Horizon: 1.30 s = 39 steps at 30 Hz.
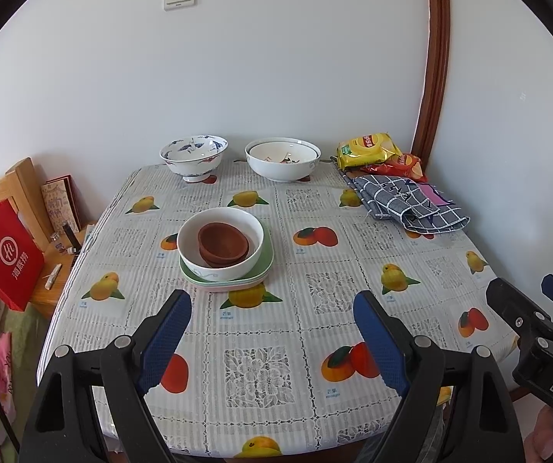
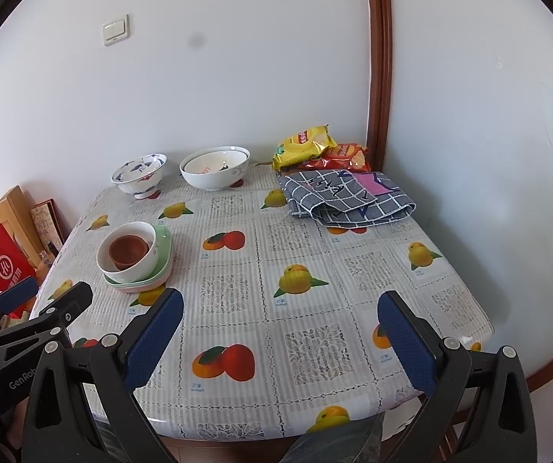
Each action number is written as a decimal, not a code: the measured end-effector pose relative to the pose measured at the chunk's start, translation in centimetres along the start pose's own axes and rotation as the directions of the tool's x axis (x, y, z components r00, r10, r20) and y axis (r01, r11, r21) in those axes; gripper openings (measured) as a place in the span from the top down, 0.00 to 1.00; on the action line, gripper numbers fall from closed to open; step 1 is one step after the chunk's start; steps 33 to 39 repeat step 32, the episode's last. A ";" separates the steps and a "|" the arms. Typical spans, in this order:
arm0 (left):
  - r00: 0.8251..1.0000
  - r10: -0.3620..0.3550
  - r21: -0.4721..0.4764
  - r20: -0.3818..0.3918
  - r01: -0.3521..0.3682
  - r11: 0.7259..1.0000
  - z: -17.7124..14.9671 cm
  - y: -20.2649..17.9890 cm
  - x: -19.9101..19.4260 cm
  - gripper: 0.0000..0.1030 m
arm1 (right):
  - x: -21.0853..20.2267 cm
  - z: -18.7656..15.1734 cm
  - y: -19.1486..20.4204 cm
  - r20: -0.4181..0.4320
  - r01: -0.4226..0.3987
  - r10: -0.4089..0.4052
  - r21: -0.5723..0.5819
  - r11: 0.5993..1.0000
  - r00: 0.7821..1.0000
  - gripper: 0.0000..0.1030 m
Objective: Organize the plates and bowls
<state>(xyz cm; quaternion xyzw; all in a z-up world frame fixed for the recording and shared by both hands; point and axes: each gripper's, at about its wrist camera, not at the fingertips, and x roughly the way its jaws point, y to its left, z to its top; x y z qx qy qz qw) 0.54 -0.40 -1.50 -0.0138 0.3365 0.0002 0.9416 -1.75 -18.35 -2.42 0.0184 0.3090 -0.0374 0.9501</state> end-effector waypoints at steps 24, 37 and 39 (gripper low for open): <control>1.000 0.009 -0.005 0.003 -0.009 1.000 0.3 0.2 -0.1 0.17 | -0.1 0.0 0.3 0.009 -0.002 0.002 -0.003 1.000 1.000 0.03; 1.000 -0.002 -0.014 0.003 0.002 1.000 0.4 0.5 0.3 0.17 | 0.2 0.3 0.9 0.008 -0.012 0.012 -0.009 1.000 1.000 0.03; 1.000 -0.002 -0.014 0.003 0.002 1.000 0.4 0.5 0.3 0.17 | 0.2 0.3 0.9 0.008 -0.012 0.012 -0.009 1.000 1.000 0.03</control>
